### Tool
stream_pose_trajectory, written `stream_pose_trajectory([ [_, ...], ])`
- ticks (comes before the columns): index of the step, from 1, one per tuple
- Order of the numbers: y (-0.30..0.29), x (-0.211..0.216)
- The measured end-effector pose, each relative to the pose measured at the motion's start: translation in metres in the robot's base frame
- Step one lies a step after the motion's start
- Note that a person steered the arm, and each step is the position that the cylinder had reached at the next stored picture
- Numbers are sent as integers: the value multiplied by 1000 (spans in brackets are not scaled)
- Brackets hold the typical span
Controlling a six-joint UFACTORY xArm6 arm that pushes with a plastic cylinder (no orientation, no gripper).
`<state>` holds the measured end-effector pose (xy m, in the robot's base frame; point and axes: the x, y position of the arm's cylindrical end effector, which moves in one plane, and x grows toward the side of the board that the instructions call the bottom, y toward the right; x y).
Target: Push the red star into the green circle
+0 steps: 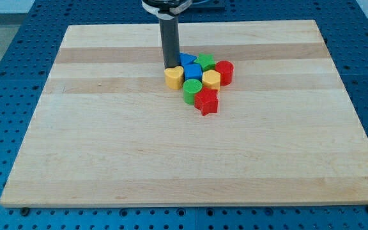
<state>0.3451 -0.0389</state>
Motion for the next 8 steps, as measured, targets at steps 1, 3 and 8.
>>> stream_pose_trajectory([
  [1,-22,0],
  [3,-82,29],
  [8,80,131],
])
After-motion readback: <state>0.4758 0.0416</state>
